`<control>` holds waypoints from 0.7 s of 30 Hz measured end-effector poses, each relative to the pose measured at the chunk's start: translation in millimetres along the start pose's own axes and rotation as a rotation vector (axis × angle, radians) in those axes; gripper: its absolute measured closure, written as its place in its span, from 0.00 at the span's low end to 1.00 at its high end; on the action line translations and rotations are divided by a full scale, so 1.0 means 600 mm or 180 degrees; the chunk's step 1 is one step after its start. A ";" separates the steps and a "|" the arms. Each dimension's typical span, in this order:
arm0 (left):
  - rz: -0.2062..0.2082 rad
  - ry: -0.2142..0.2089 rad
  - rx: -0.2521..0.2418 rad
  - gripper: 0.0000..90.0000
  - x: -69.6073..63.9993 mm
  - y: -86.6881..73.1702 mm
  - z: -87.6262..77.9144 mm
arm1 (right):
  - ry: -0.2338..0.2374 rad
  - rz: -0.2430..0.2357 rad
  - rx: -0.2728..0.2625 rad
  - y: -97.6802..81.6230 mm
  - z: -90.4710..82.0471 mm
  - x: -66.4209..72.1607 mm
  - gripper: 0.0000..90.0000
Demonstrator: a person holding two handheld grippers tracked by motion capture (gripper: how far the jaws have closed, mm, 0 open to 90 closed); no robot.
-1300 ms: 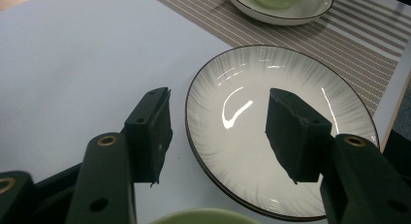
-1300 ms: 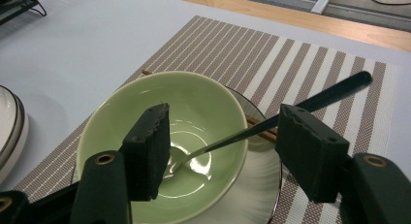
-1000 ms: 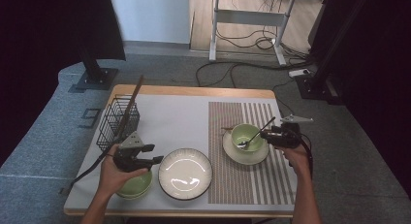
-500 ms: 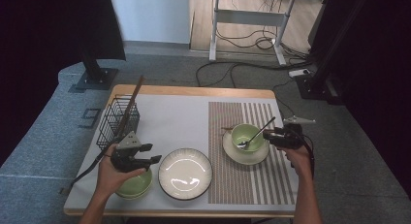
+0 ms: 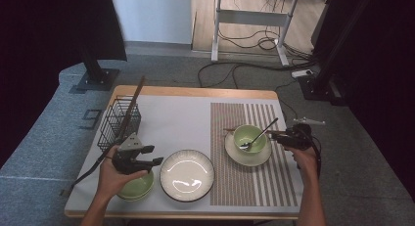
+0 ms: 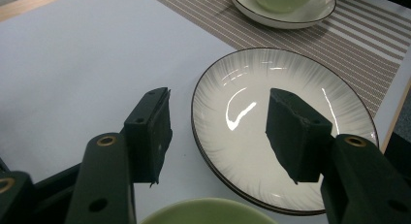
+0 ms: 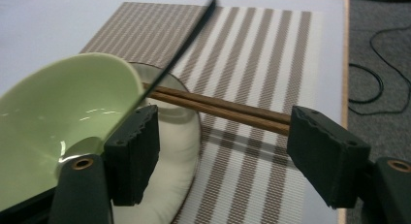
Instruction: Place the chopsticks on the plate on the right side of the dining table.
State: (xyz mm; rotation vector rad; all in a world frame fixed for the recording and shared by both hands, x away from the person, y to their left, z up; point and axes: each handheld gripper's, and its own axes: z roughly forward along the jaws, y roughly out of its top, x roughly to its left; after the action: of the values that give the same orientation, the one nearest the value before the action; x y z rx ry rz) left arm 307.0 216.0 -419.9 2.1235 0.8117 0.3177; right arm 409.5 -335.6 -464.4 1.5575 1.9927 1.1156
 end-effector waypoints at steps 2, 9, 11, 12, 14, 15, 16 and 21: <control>0.0004 0.0003 0.0011 0.47 0.000 0.000 0.001 | -0.0023 0.0040 0.0019 -0.002 0.002 -0.007 0.30; 0.0005 0.0020 0.0040 0.47 0.000 -0.002 0.004 | -0.0107 0.0148 0.0049 -0.001 0.010 -0.027 0.28; 0.0009 0.0023 0.0051 0.47 0.000 -0.002 0.005 | -0.0079 0.0204 0.0060 0.001 0.010 -0.032 0.27; 0.0009 0.0024 0.0054 0.47 0.000 -0.002 0.005 | -0.0068 0.0218 0.0083 0.002 0.011 -0.035 0.26; 0.0009 0.0035 0.0060 0.47 0.001 -0.002 0.006 | -0.0066 0.0247 0.0104 0.003 0.014 -0.038 0.26; 0.0008 0.0038 0.0061 0.47 0.002 -0.002 0.006 | -0.0066 0.0249 0.0101 0.003 0.015 -0.039 0.26; -0.0002 0.0044 0.0066 0.47 0.003 -0.003 0.006 | -0.0072 0.0256 0.0104 0.004 0.017 -0.041 0.26; -0.0012 0.0059 0.0088 0.47 0.006 -0.004 0.008 | -0.0135 0.0308 0.0156 0.005 0.029 -0.051 0.26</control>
State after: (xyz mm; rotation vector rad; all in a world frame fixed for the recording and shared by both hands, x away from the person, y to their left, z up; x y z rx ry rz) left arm 311.0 216.4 -425.2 2.1473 0.8350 0.3264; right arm 433.3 -358.0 -478.1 1.7046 1.9491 1.0679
